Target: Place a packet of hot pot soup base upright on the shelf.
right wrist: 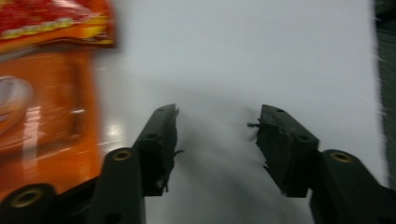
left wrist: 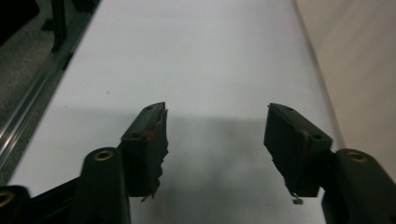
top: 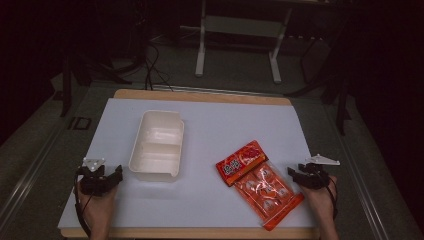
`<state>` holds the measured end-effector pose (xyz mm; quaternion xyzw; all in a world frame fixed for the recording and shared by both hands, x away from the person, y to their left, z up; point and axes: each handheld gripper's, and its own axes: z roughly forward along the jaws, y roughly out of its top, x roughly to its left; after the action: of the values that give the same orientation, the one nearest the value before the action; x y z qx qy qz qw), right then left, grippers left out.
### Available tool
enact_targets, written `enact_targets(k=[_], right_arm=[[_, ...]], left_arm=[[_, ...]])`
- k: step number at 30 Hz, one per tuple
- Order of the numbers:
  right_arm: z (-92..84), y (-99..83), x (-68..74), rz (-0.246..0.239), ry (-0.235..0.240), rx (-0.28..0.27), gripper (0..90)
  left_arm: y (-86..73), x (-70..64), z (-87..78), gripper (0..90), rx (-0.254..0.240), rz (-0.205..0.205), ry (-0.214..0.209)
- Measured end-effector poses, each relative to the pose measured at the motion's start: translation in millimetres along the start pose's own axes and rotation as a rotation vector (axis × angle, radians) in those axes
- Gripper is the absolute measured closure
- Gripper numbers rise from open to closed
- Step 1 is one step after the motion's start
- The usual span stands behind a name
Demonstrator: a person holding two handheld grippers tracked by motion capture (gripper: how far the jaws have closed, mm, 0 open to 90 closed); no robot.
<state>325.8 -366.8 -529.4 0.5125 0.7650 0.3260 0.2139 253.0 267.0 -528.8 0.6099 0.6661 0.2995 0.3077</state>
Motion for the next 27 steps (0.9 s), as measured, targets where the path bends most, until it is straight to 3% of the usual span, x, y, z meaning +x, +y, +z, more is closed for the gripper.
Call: enact_targets(k=[4, 12, 20, 27], right_arm=[[-8.6, 1.7, 11.8, -0.064, 0.056, -0.012, 49.4], [-19.3, 5.8, 26.5, -0.101, 0.132, -0.04, 48.4], [-14.2, 19.4, 43.7, -0.131, 0.197, -0.055, 47.0], [-4.5, 37.9, 72.7, -0.201, 0.248, -0.052, 45.6]], left_arm=[[-0.4, 2.4, -5.3, 47.0, -0.019, 0.018, -0.021], [-0.1, 3.3, -8.9, 48.8, -0.033, 0.026, -0.025], [1.2, -1.7, -9.9, 49.0, -0.04, 0.044, -0.05], [1.6, -2.8, -10.3, 48.2, -0.044, 0.046, -0.053]])
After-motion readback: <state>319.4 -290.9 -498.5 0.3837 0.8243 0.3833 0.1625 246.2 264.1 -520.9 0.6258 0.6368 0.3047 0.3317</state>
